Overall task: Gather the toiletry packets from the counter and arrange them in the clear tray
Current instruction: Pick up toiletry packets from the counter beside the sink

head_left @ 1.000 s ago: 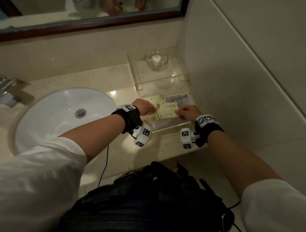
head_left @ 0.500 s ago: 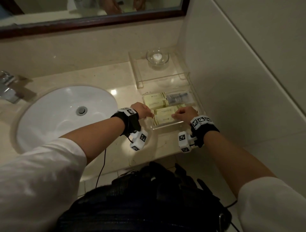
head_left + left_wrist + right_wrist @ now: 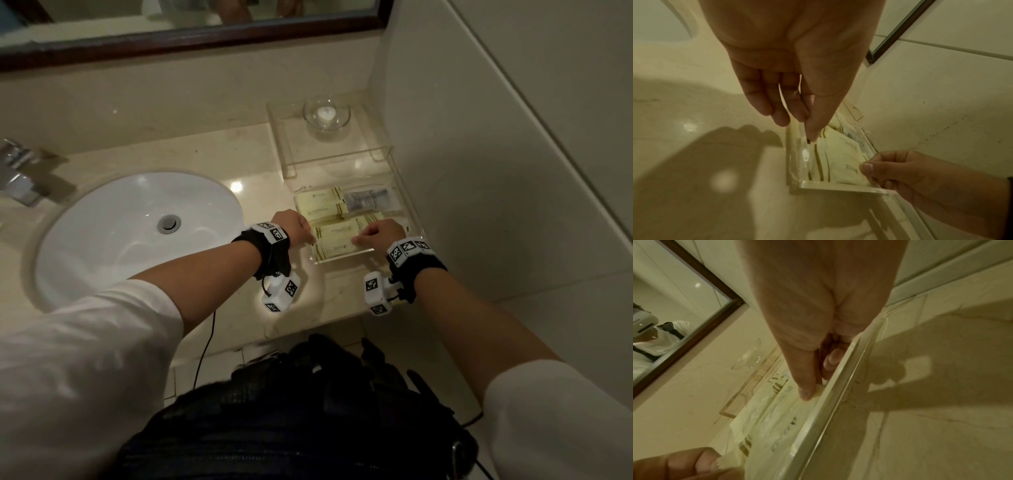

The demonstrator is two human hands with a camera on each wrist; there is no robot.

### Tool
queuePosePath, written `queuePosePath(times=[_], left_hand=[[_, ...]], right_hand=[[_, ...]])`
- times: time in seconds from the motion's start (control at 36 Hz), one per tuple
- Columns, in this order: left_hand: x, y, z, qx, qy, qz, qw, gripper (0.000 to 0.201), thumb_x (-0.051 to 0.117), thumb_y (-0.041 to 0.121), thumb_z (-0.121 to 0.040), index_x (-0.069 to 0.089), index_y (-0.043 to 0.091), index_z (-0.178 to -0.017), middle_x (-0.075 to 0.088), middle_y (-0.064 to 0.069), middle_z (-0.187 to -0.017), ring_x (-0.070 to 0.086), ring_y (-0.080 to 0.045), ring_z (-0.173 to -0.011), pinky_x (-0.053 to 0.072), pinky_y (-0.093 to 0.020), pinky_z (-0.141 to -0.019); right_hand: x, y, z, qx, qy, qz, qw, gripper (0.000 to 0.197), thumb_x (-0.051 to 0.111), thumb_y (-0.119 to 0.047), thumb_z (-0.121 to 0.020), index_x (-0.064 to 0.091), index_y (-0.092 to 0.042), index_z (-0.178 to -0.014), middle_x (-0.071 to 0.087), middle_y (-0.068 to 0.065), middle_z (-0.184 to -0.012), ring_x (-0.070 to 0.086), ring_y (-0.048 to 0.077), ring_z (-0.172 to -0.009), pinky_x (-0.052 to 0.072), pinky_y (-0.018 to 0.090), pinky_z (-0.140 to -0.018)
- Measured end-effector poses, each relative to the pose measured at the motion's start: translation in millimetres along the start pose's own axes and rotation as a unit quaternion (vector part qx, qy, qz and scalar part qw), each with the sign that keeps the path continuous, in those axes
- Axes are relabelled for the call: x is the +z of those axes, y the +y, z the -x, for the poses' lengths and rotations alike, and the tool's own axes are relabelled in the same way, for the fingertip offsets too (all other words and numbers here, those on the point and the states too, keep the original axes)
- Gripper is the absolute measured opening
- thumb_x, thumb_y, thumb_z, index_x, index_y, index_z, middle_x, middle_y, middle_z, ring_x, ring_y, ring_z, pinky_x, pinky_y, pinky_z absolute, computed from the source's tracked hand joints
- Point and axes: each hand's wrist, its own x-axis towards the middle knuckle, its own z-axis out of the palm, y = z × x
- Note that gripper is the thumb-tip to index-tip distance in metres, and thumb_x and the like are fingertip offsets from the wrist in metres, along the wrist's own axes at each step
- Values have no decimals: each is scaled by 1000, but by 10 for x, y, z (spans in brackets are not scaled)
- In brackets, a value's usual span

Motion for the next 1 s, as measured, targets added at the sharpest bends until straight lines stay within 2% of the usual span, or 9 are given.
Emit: queuePosePath(times=[0.17, 0.25, 0.36, 0.47, 0.56, 0.67, 0.72, 0.86, 1.0], left_hand=[[20, 29, -11, 7, -1, -20, 1000, 20, 77, 28, -74, 61, 23, -63, 58, 9, -67, 57, -12, -77, 39, -19, -54], [31, 25, -28, 10, -5, -29, 1000, 18, 77, 28, -74, 62, 22, -65, 59, 8, -69, 56, -12, -77, 41, -20, -60], [31, 37, -39, 9, 1, -40, 999, 15, 77, 25, -74, 65, 16, -72, 63, 1, -79, 57, -14, -80, 45, -25, -67], [6, 35, -38, 0, -1, -36, 999, 25, 79, 26, -73, 57, 18, -62, 58, 3, -69, 55, -15, -76, 41, -20, -54], [-10, 18, -32, -6, -1, -18, 1000, 29, 80, 28, -71, 54, 21, -62, 54, 7, -67, 53, -13, -74, 37, -19, -51], [-23, -10, -30, -15, -7, 1, 1000, 28, 80, 33, -70, 56, 22, -63, 59, 5, -73, 55, -13, -76, 41, -21, -59], [-31, -41, -34, -20, -10, 13, 1000, 27, 80, 34, -69, 57, 22, -64, 60, 5, -73, 57, -14, -76, 45, -24, -63], [-112, -152, -15, -20, -15, 69, 997, 24, 81, 30, -70, 60, 21, -66, 63, 4, -72, 59, -13, -76, 51, -29, -75], [-232, -279, 39, -23, 7, 124, 992, 26, 82, 26, -70, 57, 21, -63, 64, 4, -70, 60, -14, -76, 51, -30, -79]], right_hand=[[13, -27, -31, 13, 10, 22, 1000, 22, 81, -28, -73, 64, -15, -69, 69, 3, -89, 63, 17, -85, 46, 25, -74], [18, -42, -58, 13, 15, 36, 999, 28, 82, -28, -72, 58, -19, -61, 67, 1, -86, 61, 16, -83, 45, 24, -73], [18, -45, -87, 11, 7, 48, 999, 32, 83, -29, -71, 54, -19, -61, 62, -1, -77, 59, 15, -79, 45, 25, -70], [17, -10, -93, 2, 16, 38, 999, 36, 82, -26, -71, 48, -20, -67, 53, -5, -69, 52, 13, -67, 41, 22, -58], [-10, 32, -93, -15, 10, 23, 1000, 33, 81, -24, -72, 48, -19, -70, 52, -5, -67, 48, 11, -60, 37, 22, -53], [-87, 77, -118, -19, -1, -19, 1000, 33, 80, -25, -73, 48, -21, -66, 53, -4, -67, 51, 14, -66, 44, 25, -64], [-123, 107, -130, -15, 8, -58, 998, 33, 79, -26, -75, 48, -21, -65, 53, -3, -66, 52, 16, -68, 46, 32, -71], [-134, 126, -106, -5, 22, -134, 991, 31, 77, -28, -78, 52, -18, -64, 54, -1, -64, 51, 15, -62, 47, 32, -67], [-93, 79, -99, -4, 31, -149, 988, 32, 76, -32, -78, 51, -21, -61, 51, -1, -60, 48, 16, -61, 46, 32, -66]])
